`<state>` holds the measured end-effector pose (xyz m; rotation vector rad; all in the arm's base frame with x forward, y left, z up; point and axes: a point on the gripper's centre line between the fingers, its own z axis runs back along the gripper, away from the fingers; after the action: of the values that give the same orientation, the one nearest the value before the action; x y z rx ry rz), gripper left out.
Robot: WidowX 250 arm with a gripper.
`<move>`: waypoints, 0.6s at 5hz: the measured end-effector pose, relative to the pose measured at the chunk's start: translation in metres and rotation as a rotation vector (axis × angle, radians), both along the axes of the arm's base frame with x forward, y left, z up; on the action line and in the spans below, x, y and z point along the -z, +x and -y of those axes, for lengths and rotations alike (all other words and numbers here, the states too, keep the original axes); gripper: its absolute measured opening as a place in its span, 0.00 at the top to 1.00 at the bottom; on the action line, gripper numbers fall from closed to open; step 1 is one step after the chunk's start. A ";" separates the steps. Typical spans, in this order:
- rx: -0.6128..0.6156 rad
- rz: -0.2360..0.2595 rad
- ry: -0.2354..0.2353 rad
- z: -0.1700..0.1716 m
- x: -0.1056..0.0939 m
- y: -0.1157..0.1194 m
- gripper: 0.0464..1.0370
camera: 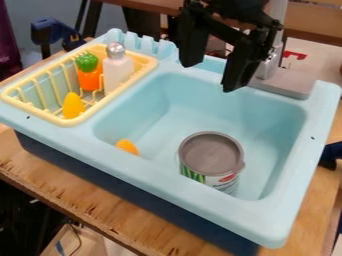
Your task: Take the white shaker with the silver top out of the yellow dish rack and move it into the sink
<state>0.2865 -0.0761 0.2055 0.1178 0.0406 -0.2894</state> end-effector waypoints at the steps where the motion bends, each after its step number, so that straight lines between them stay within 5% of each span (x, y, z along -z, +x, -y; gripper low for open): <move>1: 0.002 -0.034 0.009 0.000 0.010 0.000 0.04; 2: -0.019 -0.043 0.016 -0.025 0.010 0.006 0.04; 3: -0.039 0.010 0.002 -0.055 0.002 0.019 0.04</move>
<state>0.3060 -0.0215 0.2033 0.1201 0.0332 -0.2495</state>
